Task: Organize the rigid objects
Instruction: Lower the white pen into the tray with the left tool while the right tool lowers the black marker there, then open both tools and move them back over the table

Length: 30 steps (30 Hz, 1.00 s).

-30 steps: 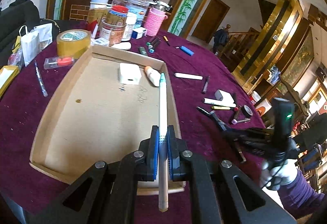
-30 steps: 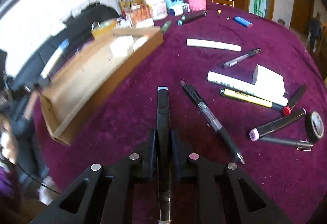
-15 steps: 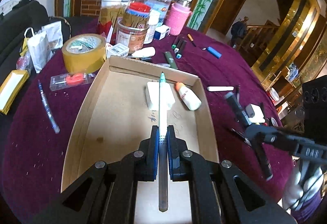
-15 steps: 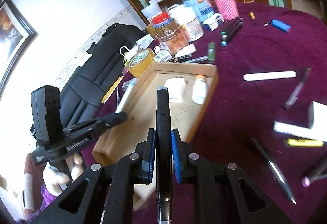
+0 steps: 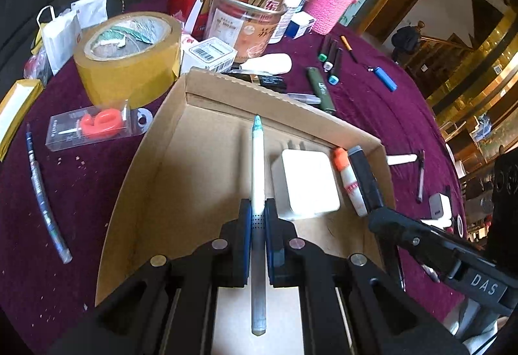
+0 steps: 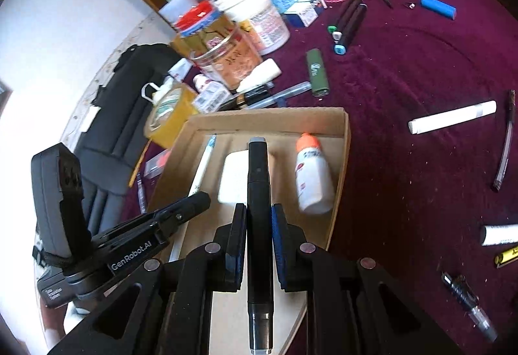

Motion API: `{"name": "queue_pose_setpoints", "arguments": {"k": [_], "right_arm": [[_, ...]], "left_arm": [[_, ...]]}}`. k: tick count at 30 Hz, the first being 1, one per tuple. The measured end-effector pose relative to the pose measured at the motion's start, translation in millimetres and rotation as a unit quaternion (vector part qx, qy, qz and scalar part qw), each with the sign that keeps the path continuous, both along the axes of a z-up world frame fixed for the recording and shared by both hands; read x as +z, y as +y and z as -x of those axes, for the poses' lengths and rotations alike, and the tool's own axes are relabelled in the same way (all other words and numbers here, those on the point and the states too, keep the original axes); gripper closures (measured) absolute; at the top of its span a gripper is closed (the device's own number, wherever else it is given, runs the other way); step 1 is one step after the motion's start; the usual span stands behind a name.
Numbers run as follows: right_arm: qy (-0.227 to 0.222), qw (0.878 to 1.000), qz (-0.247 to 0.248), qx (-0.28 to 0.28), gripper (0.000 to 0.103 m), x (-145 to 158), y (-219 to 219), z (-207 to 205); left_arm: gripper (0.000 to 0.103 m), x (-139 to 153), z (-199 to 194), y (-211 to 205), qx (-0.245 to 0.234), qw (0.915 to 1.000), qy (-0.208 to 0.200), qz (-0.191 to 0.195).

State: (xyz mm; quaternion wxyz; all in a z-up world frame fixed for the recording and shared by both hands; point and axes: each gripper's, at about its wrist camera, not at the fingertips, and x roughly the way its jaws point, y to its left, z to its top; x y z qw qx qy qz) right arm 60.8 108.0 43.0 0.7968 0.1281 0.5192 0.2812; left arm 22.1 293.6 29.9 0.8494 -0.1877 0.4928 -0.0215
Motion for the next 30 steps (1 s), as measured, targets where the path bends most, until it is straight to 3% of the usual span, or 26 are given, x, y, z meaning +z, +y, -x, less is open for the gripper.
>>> {"name": "queue_pose_setpoints", "arguments": {"k": [9, 13, 16, 20, 26, 28, 30], "right_arm": [[-0.001, 1.000, 0.018, -0.004, 0.085, -9, 12, -16], [-0.014, 0.999, 0.036, -0.011, 0.080, -8, 13, -16], [-0.023, 0.999, 0.035, -0.010, 0.077, -6, 12, -16], [-0.044, 0.998, 0.037, -0.008, 0.059, 4, 10, -11], [-0.126, 0.990, 0.057, -0.007, 0.049, 40, -11, 18], [-0.180, 0.981, 0.067, -0.019, 0.044, 59, -28, 37], [-0.252, 0.963, 0.081, -0.047, 0.031, 79, -48, 60]], "left_arm": [[0.093, -11, -9, 9, 0.016, 0.9996, 0.002, 0.023], [0.057, -6, -4, 14, 0.027, 0.9989, -0.013, 0.036], [0.052, 3, 2, 16, 0.030, 0.9979, -0.031, 0.049], [0.045, 15, 12, 14, 0.034, 0.9970, -0.047, 0.052], [0.035, 45, 47, -3, 0.024, 0.9944, -0.095, 0.039], [0.032, 58, 61, -13, 0.015, 0.9919, -0.123, 0.030], [0.027, 77, 80, -29, 0.008, 0.9845, -0.174, 0.015]]}}
